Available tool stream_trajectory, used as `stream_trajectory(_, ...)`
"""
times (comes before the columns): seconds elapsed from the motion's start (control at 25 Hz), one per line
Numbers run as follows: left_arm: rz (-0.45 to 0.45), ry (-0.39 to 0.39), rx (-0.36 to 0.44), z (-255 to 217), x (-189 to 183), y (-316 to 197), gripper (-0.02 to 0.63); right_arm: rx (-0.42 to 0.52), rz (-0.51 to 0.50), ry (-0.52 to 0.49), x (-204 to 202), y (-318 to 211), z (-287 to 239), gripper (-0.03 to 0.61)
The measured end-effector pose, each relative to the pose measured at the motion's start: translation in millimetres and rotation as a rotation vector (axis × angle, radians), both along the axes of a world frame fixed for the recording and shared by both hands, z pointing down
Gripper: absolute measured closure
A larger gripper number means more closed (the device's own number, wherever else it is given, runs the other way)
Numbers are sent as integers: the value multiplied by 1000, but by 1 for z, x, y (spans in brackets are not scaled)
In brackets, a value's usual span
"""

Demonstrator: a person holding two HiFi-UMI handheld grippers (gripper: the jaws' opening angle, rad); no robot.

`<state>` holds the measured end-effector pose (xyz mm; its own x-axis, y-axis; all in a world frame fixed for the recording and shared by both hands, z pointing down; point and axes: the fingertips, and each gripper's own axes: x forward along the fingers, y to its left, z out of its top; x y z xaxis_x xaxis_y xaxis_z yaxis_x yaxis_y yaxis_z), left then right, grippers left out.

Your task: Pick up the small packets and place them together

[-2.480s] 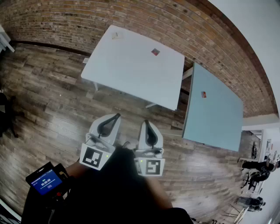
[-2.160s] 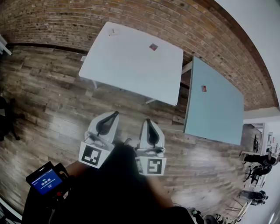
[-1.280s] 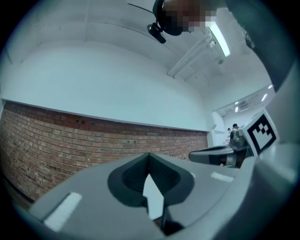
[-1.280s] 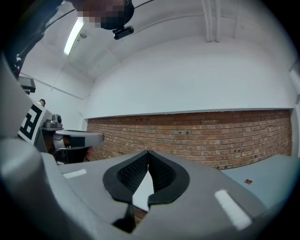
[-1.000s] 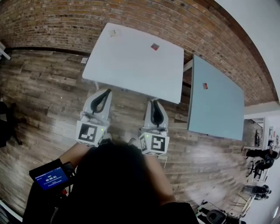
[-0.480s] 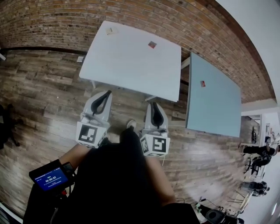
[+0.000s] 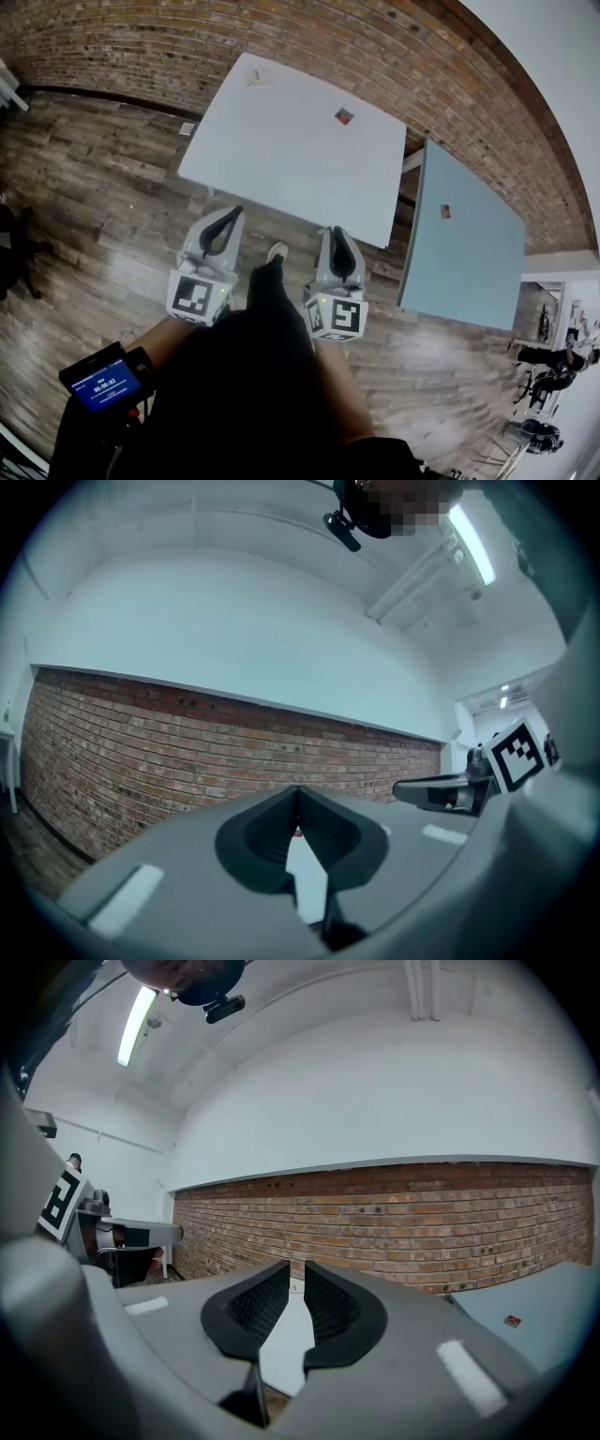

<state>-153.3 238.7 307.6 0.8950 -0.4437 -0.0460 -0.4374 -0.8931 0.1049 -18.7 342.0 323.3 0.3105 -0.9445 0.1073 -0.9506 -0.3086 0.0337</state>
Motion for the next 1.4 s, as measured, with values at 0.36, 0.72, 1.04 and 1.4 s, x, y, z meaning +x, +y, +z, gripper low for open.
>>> stream_trajectory(0.36,-73,-64,-18,7,49,-62,614,-64,-35,-33,66,-53,18,523)
stream_trajectory(0.72,-102,-67,-29,4,146,-97,614,-66,-126,-32,157,-108,9,523)
stream_trajectory(1.04,-147,-112,-14,8,205,-111,614,-57,-172,-87,215,-130,18,523)
stream_trajectory(1.4,-200,-170,-14,16,223,-112,614,-64,-202,-170,245,-135,47,523)
